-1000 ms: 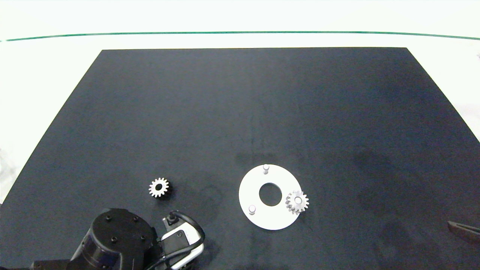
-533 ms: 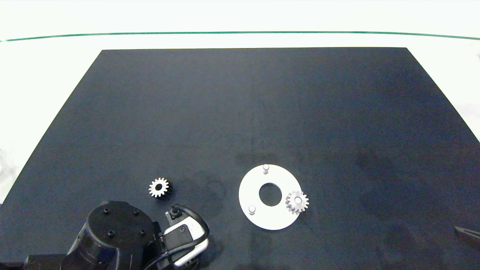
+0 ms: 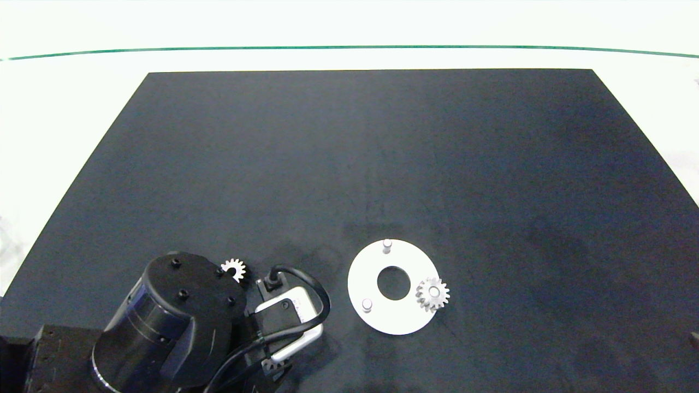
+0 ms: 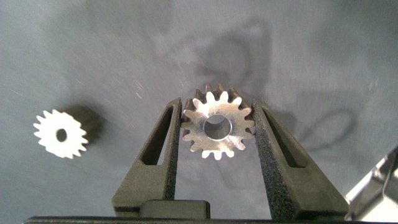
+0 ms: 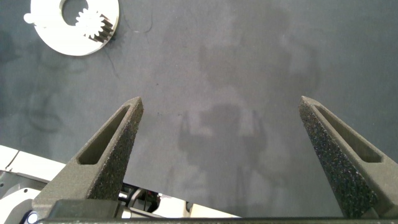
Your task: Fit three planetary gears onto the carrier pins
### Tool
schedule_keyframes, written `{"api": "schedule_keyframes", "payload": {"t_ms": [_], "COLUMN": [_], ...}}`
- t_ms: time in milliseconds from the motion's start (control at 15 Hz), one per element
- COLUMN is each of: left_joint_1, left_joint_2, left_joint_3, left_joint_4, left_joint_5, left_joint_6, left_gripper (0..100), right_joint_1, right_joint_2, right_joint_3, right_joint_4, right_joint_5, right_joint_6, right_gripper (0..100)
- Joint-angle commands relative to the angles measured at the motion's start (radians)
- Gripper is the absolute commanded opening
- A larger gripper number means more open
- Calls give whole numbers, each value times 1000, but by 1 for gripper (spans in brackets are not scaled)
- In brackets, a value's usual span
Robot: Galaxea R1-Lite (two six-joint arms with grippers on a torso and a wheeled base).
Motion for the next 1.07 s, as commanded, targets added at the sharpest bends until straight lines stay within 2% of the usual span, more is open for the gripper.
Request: {"api": "schedule_keyframes", "payload": {"t_ms": [67,333,467,533,600,733,867,1067], "left_joint_1": [-31,-74,-117,-132,-144,-155,-152,-144], "left_joint_2": [29,77,123,146,167,199,230,251], "left_joint_3": [-43,-89,-134,-151,-165,-188,-220,-252], "left_joint_4": [1,-2,-10,-8,-10,-11,-16,-17], "left_joint_5": [7,10,16,37,50,54,68,71], "left_joint_6": [3,0,-48,-65,-68,-71,-71,-68], "left_gripper": [22,22,22,22,22,22,22,22], "right_joint_1": [0,-20,-46,-52,-69,-90,-113,-118], "right_joint_2": [-45,-95,-119,-121,-125,-125,-124,-119], "right_joint_3": [-2,4,12,17,18,20,21,24], "right_joint_4": [23,29,31,31,31,31,37,40], "right_joint_5": [-2,-2,-2,-2,-2,-2,-2,-2], "right_joint_6": [0,2,2,2,2,6,26,37], "right_gripper": [100,100,100,100,100,100,100,100]}}
